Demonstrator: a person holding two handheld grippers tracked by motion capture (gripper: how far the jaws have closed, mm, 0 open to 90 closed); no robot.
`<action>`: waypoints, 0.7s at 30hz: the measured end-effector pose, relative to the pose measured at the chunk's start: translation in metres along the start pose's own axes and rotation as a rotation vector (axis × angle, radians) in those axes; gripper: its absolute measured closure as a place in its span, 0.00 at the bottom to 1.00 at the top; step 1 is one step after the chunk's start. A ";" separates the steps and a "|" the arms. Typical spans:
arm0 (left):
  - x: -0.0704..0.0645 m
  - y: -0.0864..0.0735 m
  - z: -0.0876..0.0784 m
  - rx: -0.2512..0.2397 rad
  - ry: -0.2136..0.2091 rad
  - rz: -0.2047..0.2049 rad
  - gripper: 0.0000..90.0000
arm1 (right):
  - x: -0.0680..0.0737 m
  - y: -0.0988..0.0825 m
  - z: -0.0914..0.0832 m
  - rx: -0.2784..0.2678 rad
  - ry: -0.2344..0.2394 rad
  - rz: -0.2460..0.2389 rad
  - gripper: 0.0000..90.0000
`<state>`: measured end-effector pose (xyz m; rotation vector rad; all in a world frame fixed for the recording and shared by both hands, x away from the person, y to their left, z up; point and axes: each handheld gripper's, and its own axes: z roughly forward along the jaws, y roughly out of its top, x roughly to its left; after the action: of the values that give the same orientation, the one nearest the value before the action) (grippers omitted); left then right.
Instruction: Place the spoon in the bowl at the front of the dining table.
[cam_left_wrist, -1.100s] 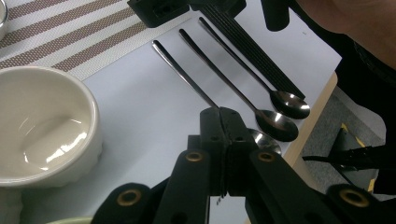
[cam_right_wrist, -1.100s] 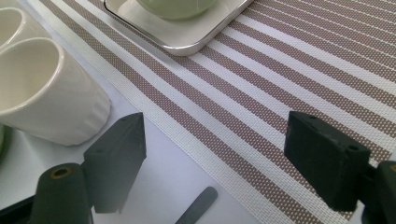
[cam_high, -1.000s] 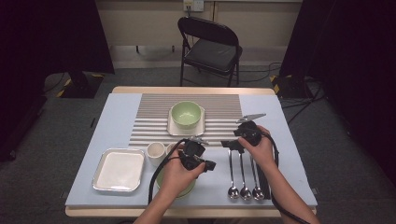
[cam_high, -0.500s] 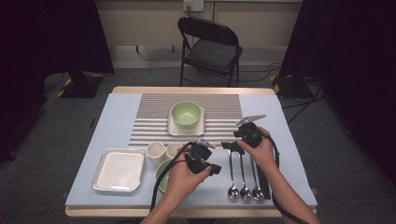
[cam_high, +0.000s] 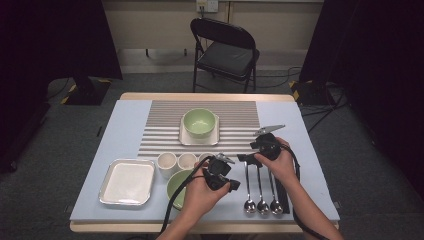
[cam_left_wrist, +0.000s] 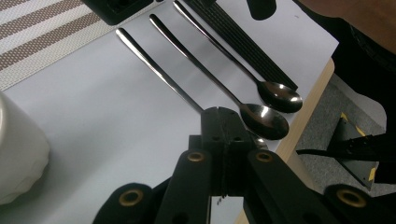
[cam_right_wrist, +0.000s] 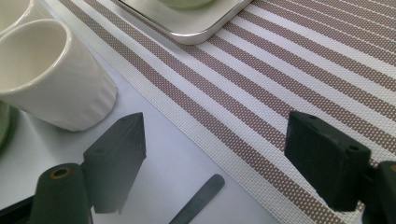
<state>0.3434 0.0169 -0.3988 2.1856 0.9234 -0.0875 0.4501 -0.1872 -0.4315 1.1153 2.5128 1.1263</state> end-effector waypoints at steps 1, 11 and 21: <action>0.000 0.000 0.001 -0.001 -0.001 0.001 1.00 | 0.000 0.000 0.000 -0.001 0.002 -0.004 0.22; -0.003 -0.003 0.008 0.002 -0.017 -0.008 1.00 | -0.001 -0.004 -0.001 -0.002 0.004 -0.007 0.22; -0.006 -0.005 0.016 0.001 -0.022 -0.007 1.00 | 0.000 -0.006 0.000 0.009 0.013 -0.017 0.22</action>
<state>0.3393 0.0045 -0.4115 2.1781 0.9189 -0.1145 0.4466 -0.1902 -0.4355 1.0899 2.5350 1.1225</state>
